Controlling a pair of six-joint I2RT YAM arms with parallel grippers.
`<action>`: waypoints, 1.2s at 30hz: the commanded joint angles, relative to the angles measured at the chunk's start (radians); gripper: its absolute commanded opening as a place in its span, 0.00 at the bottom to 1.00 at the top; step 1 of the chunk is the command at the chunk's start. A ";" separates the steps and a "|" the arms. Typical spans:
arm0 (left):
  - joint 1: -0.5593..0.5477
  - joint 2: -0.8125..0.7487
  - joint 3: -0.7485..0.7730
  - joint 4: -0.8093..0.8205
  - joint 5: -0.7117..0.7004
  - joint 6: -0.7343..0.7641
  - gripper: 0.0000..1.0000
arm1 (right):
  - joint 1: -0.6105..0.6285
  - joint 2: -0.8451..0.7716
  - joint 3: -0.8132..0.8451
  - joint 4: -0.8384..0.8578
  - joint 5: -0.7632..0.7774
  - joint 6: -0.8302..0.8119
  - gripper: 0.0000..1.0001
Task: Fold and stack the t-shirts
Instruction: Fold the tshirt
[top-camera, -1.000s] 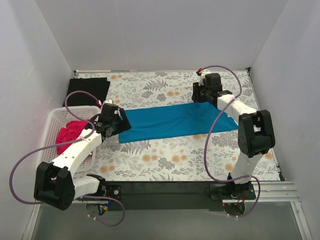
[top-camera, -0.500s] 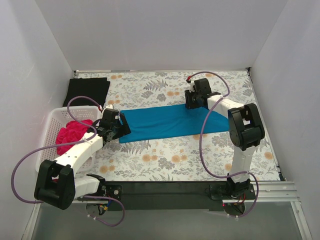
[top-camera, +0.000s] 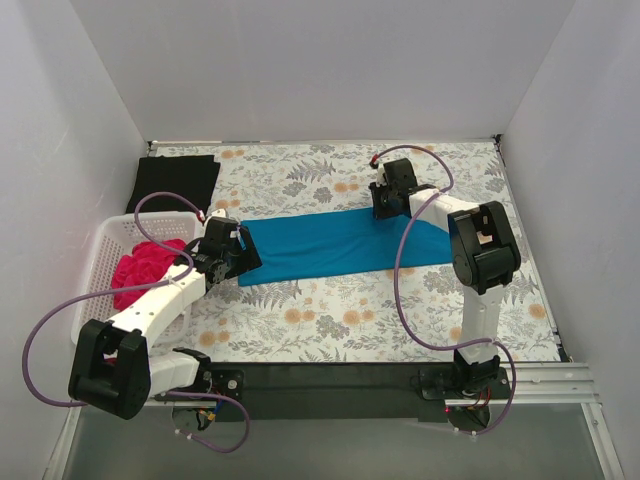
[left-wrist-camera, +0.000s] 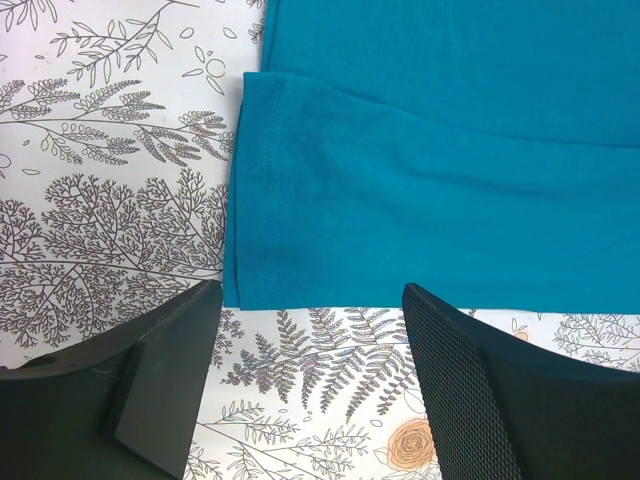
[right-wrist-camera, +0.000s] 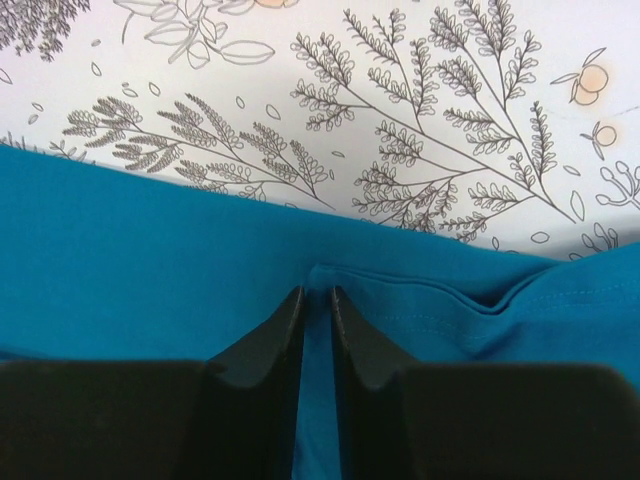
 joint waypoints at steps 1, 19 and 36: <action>0.002 -0.008 0.020 0.009 -0.020 0.014 0.72 | 0.008 0.013 0.045 0.014 0.013 -0.017 0.17; 0.002 0.008 0.024 0.001 -0.009 0.020 0.72 | 0.058 -0.099 0.004 0.046 -0.070 -0.134 0.01; 0.000 0.018 0.024 0.003 0.012 0.028 0.72 | 0.072 -0.120 -0.065 0.057 -0.181 -0.218 0.30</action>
